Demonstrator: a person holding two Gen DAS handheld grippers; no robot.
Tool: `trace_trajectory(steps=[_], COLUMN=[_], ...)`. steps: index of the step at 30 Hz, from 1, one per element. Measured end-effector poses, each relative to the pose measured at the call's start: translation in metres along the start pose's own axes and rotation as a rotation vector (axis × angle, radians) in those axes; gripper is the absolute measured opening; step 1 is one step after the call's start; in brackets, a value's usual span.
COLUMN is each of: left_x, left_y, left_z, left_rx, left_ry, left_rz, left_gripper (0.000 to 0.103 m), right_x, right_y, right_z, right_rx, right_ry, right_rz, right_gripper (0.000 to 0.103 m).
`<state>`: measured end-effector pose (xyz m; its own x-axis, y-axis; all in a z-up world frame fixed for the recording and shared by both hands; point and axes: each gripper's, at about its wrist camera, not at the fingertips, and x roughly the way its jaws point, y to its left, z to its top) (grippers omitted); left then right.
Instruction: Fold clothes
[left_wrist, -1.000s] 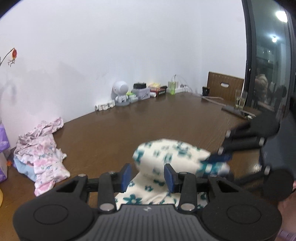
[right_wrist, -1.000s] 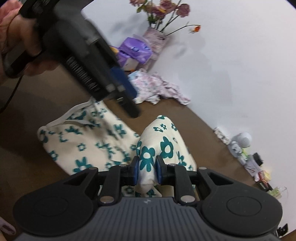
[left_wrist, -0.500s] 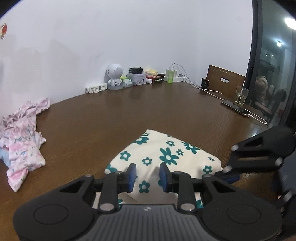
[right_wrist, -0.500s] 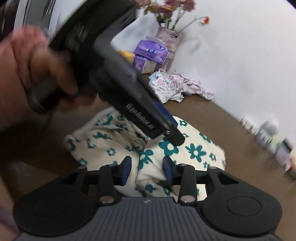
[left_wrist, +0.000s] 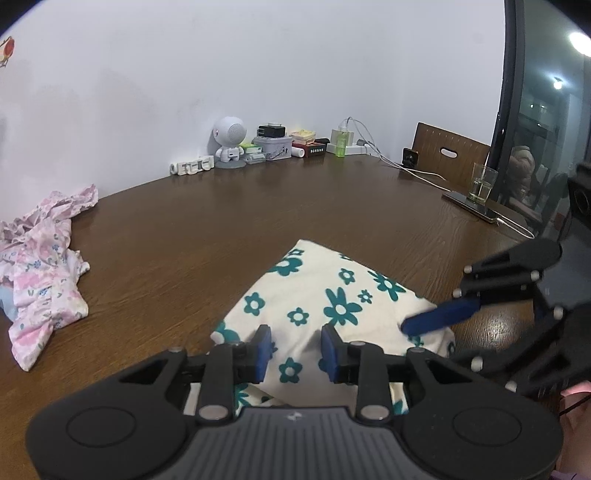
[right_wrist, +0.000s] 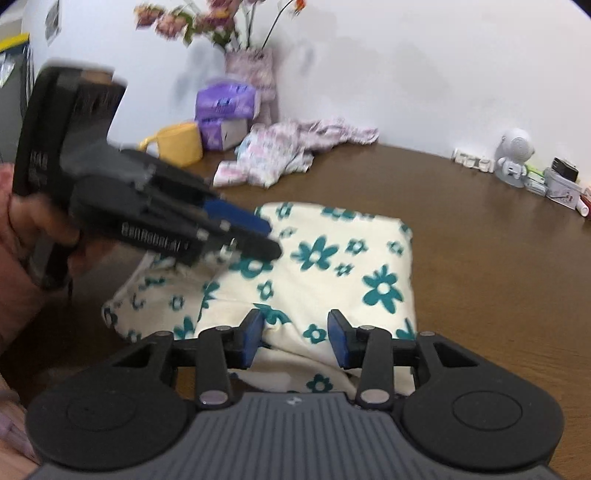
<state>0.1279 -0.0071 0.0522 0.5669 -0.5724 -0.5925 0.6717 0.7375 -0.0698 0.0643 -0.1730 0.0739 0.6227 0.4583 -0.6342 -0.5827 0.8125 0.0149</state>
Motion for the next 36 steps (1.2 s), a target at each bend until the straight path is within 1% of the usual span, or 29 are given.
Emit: trace_trajectory(steps=[2, 4, 5, 7, 8, 9, 10, 11, 12, 16, 18, 19, 20, 21, 25, 26, 29, 30, 32, 35, 36], left_x=[0.0, 0.0, 0.0, 0.0, 0.0, 0.0, -0.001, -0.001, -0.001, -0.001, -0.001, -0.001, -0.001, -0.001, 0.002, 0.002, 0.003, 0.003, 0.003, 0.003, 0.003], left_y=[0.002, 0.004, 0.004, 0.005, 0.005, 0.005, 0.005, 0.006, 0.006, 0.006, 0.006, 0.006, 0.006, 0.006, 0.007, 0.008, 0.008, 0.007, 0.007, 0.008, 0.007], left_z=[0.0, 0.0, 0.0, -0.001, -0.001, -0.001, -0.002, -0.002, -0.002, -0.002, -0.002, -0.002, -0.002, -0.002, -0.002, -0.002, -0.001, -0.001, -0.001, -0.001, -0.001], left_rx=[-0.009, -0.018, -0.019, -0.022, -0.025, -0.028, -0.032, -0.032, -0.033, -0.035, -0.034, -0.033, -0.033, -0.036, -0.053, -0.057, -0.058, -0.056, -0.055, -0.055, -0.054], left_ry=[-0.001, -0.001, -0.002, -0.003, -0.004, -0.004, -0.005, -0.005, -0.005, -0.004, -0.004, -0.003, -0.003, 0.0, 0.008, 0.009, 0.011, 0.01, 0.01, 0.009, 0.009], left_rz=[-0.003, -0.007, -0.007, -0.006, -0.006, -0.006, -0.006, -0.007, -0.008, -0.011, -0.009, -0.009, -0.008, -0.005, -0.003, -0.003, -0.002, -0.001, -0.001, -0.001, -0.001], left_gripper=[0.031, 0.031, 0.031, 0.031, 0.031, 0.032, 0.032, 0.032, 0.032, 0.032, 0.032, 0.032, 0.032, 0.033, 0.034, 0.035, 0.035, 0.035, 0.035, 0.035, 0.035], right_x=[-0.006, -0.017, -0.02, -0.024, -0.023, -0.02, -0.02, -0.019, -0.019, -0.02, -0.015, -0.011, -0.007, -0.006, -0.023, -0.025, -0.023, -0.023, -0.025, -0.027, -0.025], right_y=[0.006, 0.001, -0.003, -0.01, -0.014, -0.017, -0.017, -0.016, -0.015, 0.006, 0.011, 0.013, 0.015, 0.018, 0.036, 0.039, 0.045, 0.047, 0.05, 0.055, 0.058], right_z=[-0.002, 0.003, 0.006, 0.011, 0.013, 0.014, 0.013, 0.012, 0.011, 0.011, 0.013, 0.014, 0.014, 0.014, 0.008, 0.006, 0.002, 0.002, 0.005, 0.009, 0.007], right_rx=[-0.024, 0.014, 0.034, 0.062, 0.076, 0.089, 0.074, 0.06, 0.041, -0.19, -0.269, -0.301, -0.334, -0.378, -0.629, -0.675, -0.764, -0.783, -0.799, -0.824, -0.849], right_ry=[-0.014, -0.056, -0.079, -0.116, -0.12, -0.116, -0.103, -0.091, -0.078, -0.015, 0.02, 0.037, 0.054, 0.064, 0.08, 0.089, 0.124, 0.121, 0.093, 0.05, 0.055], right_rz=[0.001, 0.032, 0.033, -0.001, -0.015, -0.017, 0.013, 0.043, 0.07, 0.056, 0.046, 0.045, 0.045, 0.054, 0.067, 0.064, 0.038, 0.035, 0.036, 0.04, 0.047], right_gripper=[0.04, 0.041, 0.041, 0.041, 0.041, 0.039, 0.029, 0.024, 0.022, 0.022, 0.023, 0.021, 0.017, 0.003, 0.001, 0.001, 0.001, 0.002, 0.007, 0.008, 0.008])
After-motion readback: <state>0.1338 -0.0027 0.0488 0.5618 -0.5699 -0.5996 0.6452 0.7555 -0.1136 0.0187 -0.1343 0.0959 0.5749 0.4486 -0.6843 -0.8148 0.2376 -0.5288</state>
